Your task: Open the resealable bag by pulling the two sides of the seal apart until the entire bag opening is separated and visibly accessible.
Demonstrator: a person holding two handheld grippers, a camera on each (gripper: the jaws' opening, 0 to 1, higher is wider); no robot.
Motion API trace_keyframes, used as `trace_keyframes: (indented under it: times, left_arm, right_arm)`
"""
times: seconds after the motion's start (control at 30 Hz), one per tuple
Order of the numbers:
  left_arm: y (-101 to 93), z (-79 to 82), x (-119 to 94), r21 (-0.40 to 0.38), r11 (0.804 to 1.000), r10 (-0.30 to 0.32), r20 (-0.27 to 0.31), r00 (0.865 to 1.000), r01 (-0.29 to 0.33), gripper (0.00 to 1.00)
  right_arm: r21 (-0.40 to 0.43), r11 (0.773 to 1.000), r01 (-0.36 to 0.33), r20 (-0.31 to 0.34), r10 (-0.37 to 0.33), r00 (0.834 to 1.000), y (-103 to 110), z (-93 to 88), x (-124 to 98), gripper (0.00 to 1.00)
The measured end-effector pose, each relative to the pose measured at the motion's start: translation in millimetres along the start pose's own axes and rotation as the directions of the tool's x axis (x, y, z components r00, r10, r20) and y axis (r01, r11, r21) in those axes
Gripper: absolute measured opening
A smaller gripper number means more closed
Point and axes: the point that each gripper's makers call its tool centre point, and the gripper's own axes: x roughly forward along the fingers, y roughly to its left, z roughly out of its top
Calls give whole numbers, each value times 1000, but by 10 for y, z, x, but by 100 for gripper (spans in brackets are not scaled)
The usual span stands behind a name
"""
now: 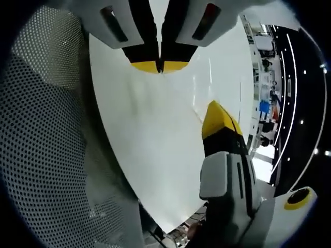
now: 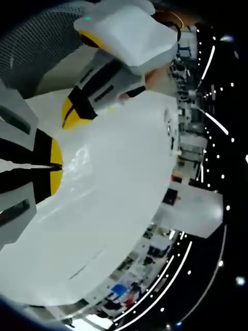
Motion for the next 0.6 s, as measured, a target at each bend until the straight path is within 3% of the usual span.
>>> trace_keyframes:
  times: [0.6]
  left_arm:
    - [-110,60,5,-56,998,-41,16,999,42,0]
  right_arm:
    - [78,994,74,23,-76,997,-237,25,-21,0]
